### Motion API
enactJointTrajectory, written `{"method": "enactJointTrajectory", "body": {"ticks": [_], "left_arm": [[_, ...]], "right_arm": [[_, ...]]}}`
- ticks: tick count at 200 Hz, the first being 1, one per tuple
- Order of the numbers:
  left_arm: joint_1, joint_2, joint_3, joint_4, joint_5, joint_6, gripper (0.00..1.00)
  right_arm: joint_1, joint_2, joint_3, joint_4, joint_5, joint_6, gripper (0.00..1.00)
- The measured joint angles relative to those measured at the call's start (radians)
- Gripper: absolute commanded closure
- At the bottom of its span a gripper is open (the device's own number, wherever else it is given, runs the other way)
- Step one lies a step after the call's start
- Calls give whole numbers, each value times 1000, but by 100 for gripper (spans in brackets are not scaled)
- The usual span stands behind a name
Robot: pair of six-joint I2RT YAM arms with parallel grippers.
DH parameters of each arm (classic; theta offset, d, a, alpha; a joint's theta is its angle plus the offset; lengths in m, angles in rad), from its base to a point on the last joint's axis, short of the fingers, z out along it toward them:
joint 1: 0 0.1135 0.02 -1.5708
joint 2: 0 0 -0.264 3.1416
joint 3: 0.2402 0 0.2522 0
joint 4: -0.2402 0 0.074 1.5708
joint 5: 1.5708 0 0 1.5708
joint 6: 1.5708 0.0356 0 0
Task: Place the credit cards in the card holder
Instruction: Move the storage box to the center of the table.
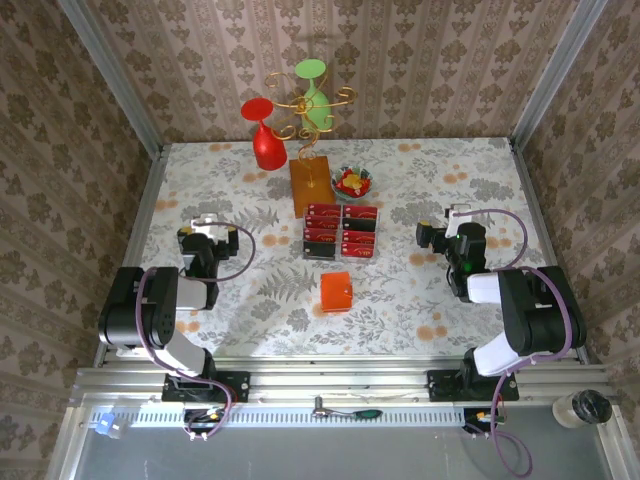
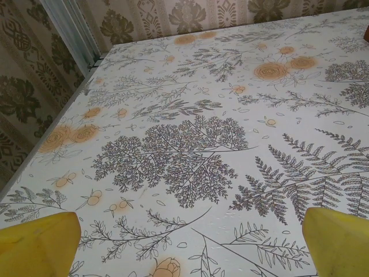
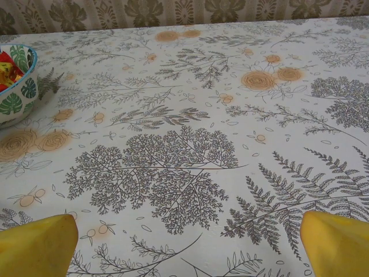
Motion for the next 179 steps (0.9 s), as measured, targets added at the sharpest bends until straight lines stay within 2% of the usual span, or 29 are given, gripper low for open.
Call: {"method": "enactJointTrajectory", "body": {"ticks": [90,179], "left_arm": [[11,0,18,-40,8,2,0],[47,0,36,-93,82,-6,0]], "right_arm": [[0,0,0,0,0,0,0],[0,0,0,0,-1,0,0]]}}
